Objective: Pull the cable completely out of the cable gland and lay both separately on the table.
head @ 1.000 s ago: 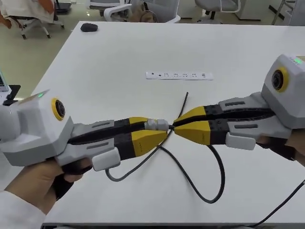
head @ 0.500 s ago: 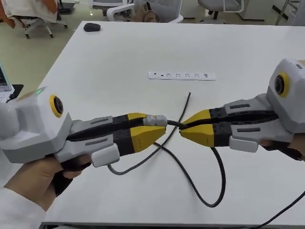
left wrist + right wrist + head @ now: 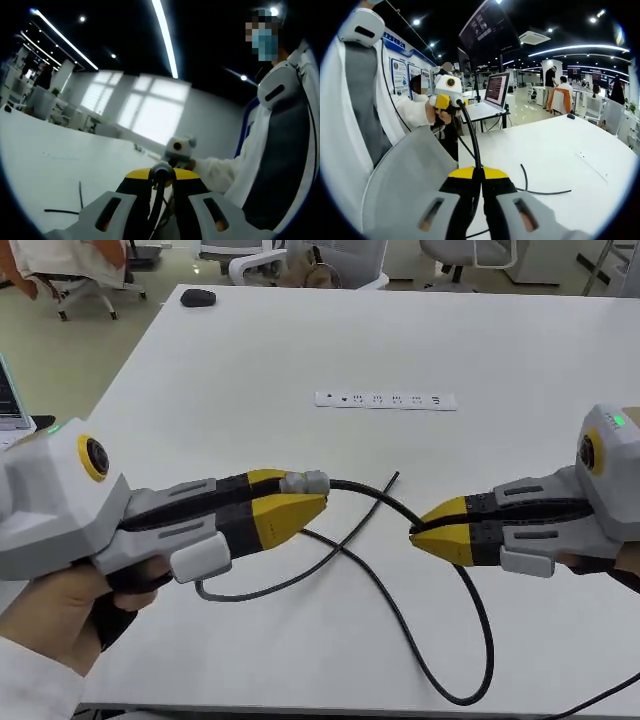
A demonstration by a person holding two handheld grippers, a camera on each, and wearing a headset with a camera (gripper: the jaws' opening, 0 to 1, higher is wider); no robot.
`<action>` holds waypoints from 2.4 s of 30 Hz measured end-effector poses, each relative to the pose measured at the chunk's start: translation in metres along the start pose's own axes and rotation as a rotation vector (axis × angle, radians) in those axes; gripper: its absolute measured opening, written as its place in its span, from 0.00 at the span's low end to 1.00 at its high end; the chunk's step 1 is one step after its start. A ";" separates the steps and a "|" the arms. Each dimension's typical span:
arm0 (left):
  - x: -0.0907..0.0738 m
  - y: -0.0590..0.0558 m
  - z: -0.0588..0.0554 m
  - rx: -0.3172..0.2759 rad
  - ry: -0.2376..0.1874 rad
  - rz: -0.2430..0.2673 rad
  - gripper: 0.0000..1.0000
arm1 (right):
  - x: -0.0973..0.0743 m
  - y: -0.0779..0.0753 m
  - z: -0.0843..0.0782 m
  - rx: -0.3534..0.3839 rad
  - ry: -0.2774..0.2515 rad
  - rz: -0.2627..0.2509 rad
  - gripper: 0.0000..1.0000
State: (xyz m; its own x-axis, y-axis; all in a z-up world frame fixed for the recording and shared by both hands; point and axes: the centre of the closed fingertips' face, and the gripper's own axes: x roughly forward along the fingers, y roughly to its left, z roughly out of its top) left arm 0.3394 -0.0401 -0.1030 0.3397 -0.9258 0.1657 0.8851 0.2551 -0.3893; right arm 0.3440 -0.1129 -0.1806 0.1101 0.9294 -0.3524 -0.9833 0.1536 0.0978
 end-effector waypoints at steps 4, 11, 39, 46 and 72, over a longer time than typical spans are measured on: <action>-0.001 -0.001 0.003 0.005 -0.007 0.000 0.17 | 0.000 -0.006 -0.014 0.022 0.037 -0.020 0.02; -0.003 -0.002 0.008 -0.003 -0.030 0.000 0.17 | -0.002 -0.008 -0.028 0.037 0.083 -0.037 0.02; 0.010 0.002 -0.004 -0.010 0.023 0.008 0.17 | -0.004 0.006 0.042 -0.051 -0.083 -0.021 0.28; 0.018 -0.002 -0.009 -0.015 0.037 -0.008 0.17 | -0.001 0.011 0.071 -0.081 -0.151 0.010 0.25; 0.022 -0.006 -0.010 -0.017 0.038 -0.029 0.17 | 0.008 0.025 0.073 -0.097 -0.189 0.106 0.03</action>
State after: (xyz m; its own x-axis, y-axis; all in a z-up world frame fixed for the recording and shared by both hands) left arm 0.3385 -0.0648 -0.1056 0.3019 -0.9426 0.1428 0.8888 0.2241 -0.3999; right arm 0.3312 -0.0767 -0.1131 0.0215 0.9864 -0.1631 -0.9991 0.0271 0.0322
